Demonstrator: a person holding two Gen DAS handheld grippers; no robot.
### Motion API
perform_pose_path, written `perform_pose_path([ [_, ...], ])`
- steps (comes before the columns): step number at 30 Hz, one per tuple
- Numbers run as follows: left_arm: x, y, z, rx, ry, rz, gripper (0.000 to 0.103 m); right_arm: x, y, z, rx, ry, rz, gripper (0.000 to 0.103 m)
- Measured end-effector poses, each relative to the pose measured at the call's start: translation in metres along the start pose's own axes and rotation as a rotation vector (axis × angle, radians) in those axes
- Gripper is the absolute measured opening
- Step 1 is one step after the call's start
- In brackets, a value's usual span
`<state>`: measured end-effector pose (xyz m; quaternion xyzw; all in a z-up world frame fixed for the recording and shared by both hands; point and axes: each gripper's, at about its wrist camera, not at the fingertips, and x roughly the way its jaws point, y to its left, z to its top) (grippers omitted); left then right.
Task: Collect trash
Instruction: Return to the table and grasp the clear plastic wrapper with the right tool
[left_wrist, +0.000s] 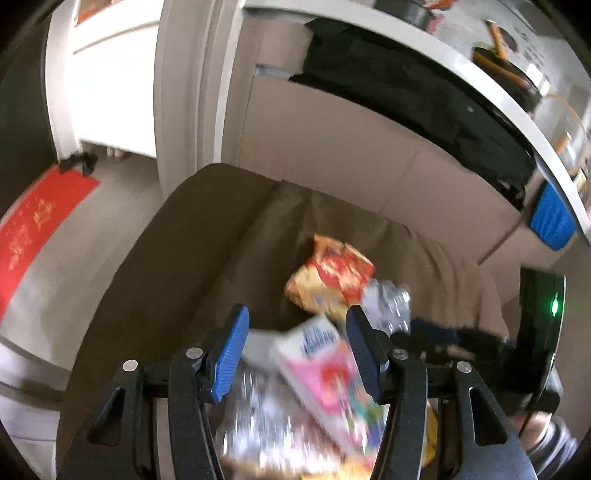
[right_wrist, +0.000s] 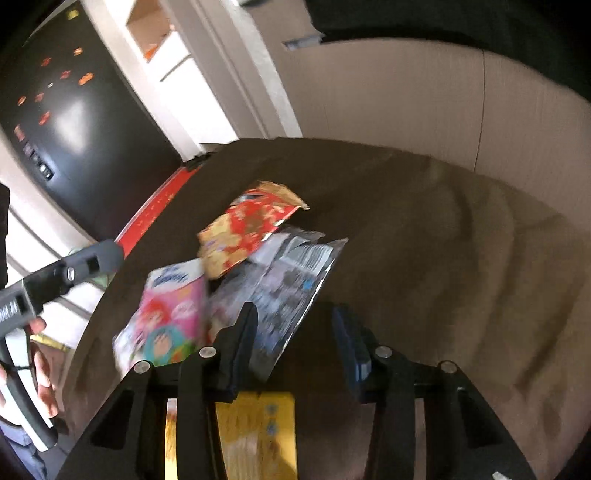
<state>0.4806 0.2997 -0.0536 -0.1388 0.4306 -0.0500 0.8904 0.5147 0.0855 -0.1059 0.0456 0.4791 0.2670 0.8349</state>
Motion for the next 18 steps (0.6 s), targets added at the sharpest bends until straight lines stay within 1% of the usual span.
perform_pose_path([
  [1,0.01,0.003,0.007,-0.012,0.017,-0.018,0.056,0.001,0.0,0.003,0.004,-0.02,0.0,0.039],
  [3,0.025,0.007,0.016,-0.032,0.043,-0.025,0.056,0.006,0.003,0.01,0.004,-0.017,0.008,0.039],
  [5,0.039,0.01,0.024,-0.037,0.063,-0.028,0.056,0.008,0.005,0.013,0.0,-0.014,0.017,0.035],
  [6,0.045,0.011,0.027,-0.036,0.068,-0.03,0.056,0.011,0.007,0.015,-0.009,-0.006,0.022,0.026],
  [7,0.051,0.013,0.03,-0.039,0.075,-0.033,0.056,0.012,0.007,0.016,-0.016,0.002,0.022,0.009],
  [10,0.065,0.016,0.034,-0.063,0.096,-0.054,0.056,0.004,0.002,0.013,-0.02,0.0,0.041,0.004],
  [15,0.083,0.017,0.038,-0.085,0.133,-0.078,0.056,-0.032,-0.019,-0.001,-0.018,-0.029,0.002,0.002],
  [18,0.098,0.007,0.039,-0.078,0.164,-0.061,0.056,-0.058,-0.035,-0.01,-0.009,-0.05,-0.042,0.002],
])
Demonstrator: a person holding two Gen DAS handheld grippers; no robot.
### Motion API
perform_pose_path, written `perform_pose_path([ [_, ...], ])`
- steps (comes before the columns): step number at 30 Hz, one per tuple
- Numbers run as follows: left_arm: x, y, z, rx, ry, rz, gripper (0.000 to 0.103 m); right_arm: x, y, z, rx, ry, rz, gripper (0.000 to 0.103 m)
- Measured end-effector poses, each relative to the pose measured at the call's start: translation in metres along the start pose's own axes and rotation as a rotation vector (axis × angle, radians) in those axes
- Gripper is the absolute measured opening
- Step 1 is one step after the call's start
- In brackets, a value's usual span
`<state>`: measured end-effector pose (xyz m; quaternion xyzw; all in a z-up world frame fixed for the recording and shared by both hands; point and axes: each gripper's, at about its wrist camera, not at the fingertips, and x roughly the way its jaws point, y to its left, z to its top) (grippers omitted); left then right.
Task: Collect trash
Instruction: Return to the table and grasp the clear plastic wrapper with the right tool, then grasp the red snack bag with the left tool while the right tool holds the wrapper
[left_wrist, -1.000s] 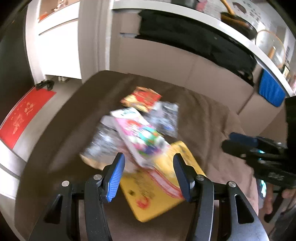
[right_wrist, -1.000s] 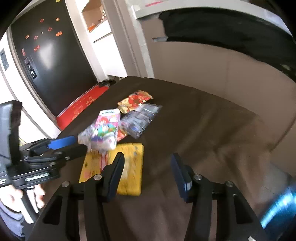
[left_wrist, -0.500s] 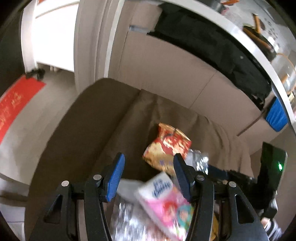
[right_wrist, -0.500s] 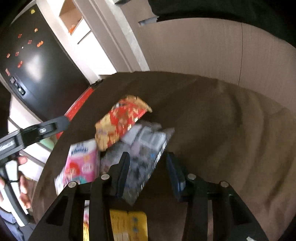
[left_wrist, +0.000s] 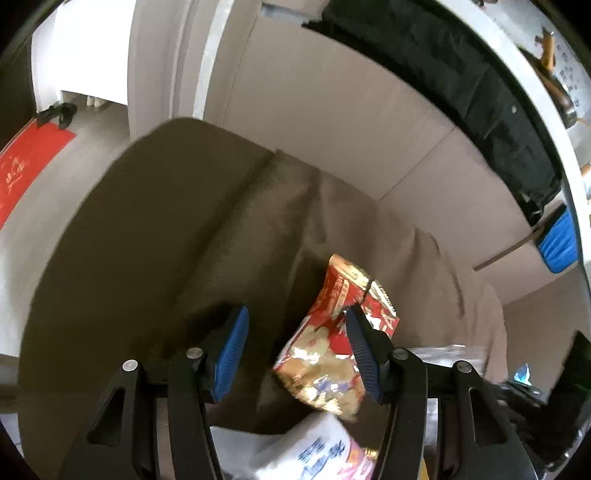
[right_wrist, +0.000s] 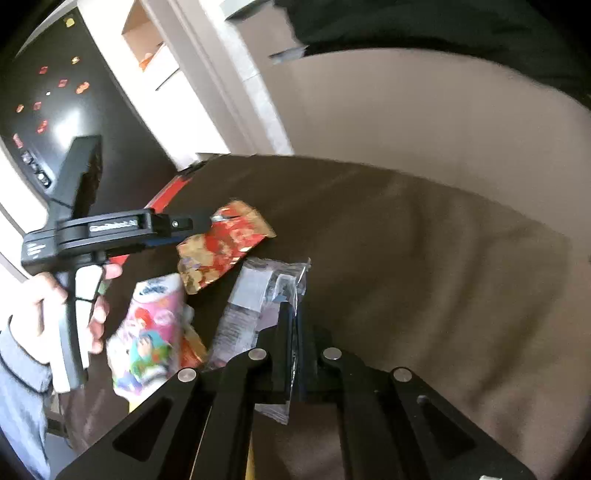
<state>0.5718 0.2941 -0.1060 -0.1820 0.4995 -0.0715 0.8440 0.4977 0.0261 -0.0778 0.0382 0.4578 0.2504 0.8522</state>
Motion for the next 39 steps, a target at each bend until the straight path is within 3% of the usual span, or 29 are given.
perform_pose_path([
  [6,0.009,-0.038,-0.005,0.098,0.019,0.07,0.056,-0.048,-0.027,-0.018,0.007,-0.031,-0.058,0.002],
  [9,0.014,-0.055,-0.01,0.146,0.031,0.154,0.056,-0.056,-0.032,-0.014,-0.004,-0.043,-0.075,0.002],
  [13,0.016,-0.064,-0.016,0.139,0.01,0.203,0.056,-0.069,-0.035,-0.024,-0.004,-0.056,-0.065,0.002],
  [14,0.015,-0.065,-0.018,0.141,0.01,0.207,0.053,-0.073,-0.035,-0.026,-0.009,-0.059,-0.062,0.002],
  [15,0.014,-0.066,-0.02,0.141,0.01,0.21,0.043,-0.076,-0.034,-0.028,-0.016,-0.063,-0.058,0.002],
  [17,0.01,-0.066,-0.024,0.126,0.009,0.199,0.026,-0.077,-0.029,-0.03,-0.029,-0.068,-0.053,0.002],
  [22,-0.01,-0.064,-0.043,0.079,-0.023,0.133,0.016,-0.091,-0.027,-0.04,-0.049,-0.07,-0.026,0.002],
  [39,-0.126,-0.111,-0.159,0.204,-0.142,0.065,0.011,-0.124,0.007,-0.071,-0.155,-0.071,-0.049,0.002],
])
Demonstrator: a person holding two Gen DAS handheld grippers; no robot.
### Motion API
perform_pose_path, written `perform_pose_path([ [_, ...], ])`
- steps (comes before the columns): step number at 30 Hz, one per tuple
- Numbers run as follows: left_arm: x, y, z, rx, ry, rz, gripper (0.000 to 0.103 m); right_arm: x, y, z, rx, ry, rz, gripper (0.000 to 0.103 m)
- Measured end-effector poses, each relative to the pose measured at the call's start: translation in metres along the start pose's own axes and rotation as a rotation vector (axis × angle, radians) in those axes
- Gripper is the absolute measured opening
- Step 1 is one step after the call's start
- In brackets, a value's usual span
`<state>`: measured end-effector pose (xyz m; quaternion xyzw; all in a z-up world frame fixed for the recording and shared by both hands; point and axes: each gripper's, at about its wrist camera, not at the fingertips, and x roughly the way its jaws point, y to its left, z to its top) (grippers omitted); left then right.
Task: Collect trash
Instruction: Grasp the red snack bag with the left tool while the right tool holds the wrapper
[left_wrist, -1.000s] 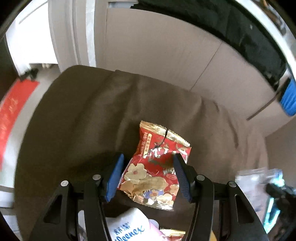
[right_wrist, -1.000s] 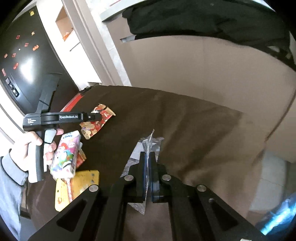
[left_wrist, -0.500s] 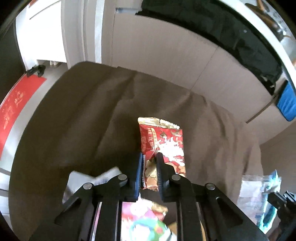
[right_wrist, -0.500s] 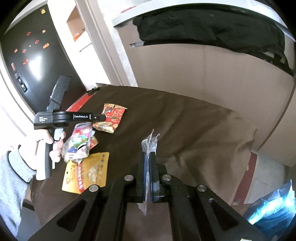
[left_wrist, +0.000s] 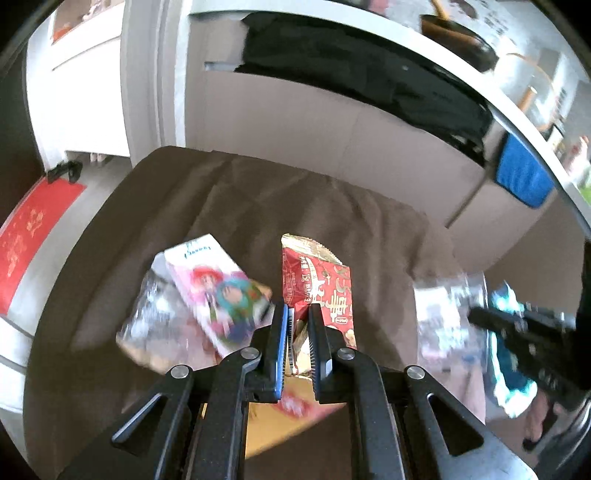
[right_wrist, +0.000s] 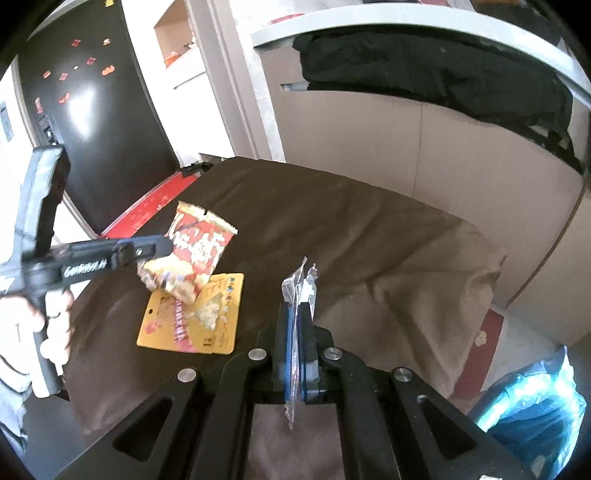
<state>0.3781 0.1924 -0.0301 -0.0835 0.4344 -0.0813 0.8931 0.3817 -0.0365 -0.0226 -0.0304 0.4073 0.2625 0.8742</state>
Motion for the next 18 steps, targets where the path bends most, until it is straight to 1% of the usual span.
perform_pose_path([
  [5,-0.028,-0.02,-0.034,0.054,-0.027,0.036,0.011,-0.025,0.019,-0.009,-0.049,-0.035,-0.009,0.002],
  [11,-0.057,-0.044,-0.063,0.067,-0.068,0.044,0.011,-0.052,0.035,-0.025,-0.081,-0.07,-0.008,0.002],
  [14,-0.071,-0.057,-0.074,0.081,-0.092,0.053,0.011,-0.067,0.037,-0.034,-0.08,-0.089,-0.014,0.002],
  [18,-0.091,-0.082,-0.083,0.097,-0.121,0.032,0.011,-0.094,0.027,-0.047,-0.066,-0.127,-0.037,0.002],
])
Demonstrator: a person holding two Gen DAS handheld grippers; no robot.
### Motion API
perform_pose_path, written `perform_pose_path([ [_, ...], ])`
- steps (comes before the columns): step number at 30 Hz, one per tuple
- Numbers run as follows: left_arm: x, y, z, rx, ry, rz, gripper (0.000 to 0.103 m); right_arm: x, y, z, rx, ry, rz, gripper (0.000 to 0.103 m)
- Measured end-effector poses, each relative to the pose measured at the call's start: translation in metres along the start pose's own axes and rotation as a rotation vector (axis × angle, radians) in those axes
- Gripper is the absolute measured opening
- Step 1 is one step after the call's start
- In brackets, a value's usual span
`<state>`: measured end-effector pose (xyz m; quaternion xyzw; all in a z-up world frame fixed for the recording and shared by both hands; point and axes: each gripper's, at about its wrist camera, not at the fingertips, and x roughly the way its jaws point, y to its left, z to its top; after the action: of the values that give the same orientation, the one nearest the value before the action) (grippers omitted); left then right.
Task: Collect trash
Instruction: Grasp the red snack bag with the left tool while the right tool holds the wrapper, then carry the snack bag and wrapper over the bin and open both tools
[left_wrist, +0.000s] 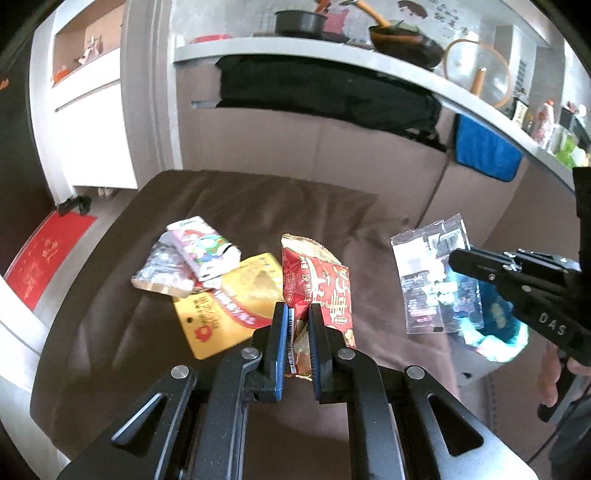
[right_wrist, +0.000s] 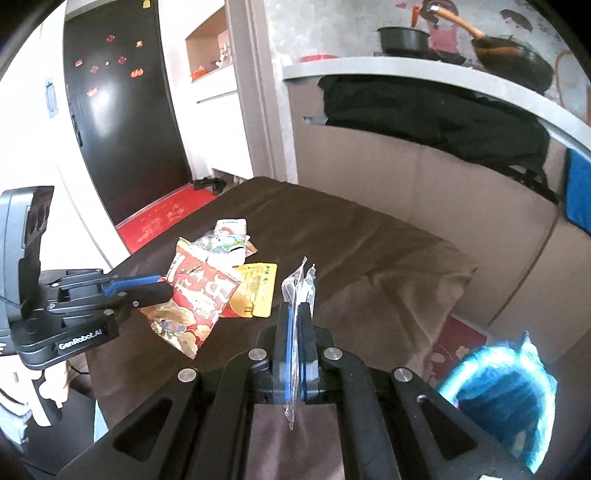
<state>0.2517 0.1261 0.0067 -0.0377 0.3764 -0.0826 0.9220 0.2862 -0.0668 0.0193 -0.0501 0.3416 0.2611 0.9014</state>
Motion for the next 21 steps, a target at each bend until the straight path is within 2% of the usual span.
perform_pose_path([
  [6,-0.024,-0.052,0.01,0.059,-0.047,-0.062,0.011,-0.055,-0.029,-0.013,0.039,-0.073,-0.065,0.002],
  [10,-0.032,-0.104,0.017,0.126,-0.072,-0.117,0.011,-0.092,-0.053,-0.025,0.064,-0.123,-0.119,0.002],
  [17,-0.021,-0.189,0.027,0.203,-0.066,-0.209,0.011,-0.14,-0.11,-0.055,0.163,-0.168,-0.224,0.002],
  [21,-0.01,-0.224,0.029,0.232,-0.071,-0.229,0.011,-0.156,-0.14,-0.071,0.222,-0.176,-0.272,0.002],
])
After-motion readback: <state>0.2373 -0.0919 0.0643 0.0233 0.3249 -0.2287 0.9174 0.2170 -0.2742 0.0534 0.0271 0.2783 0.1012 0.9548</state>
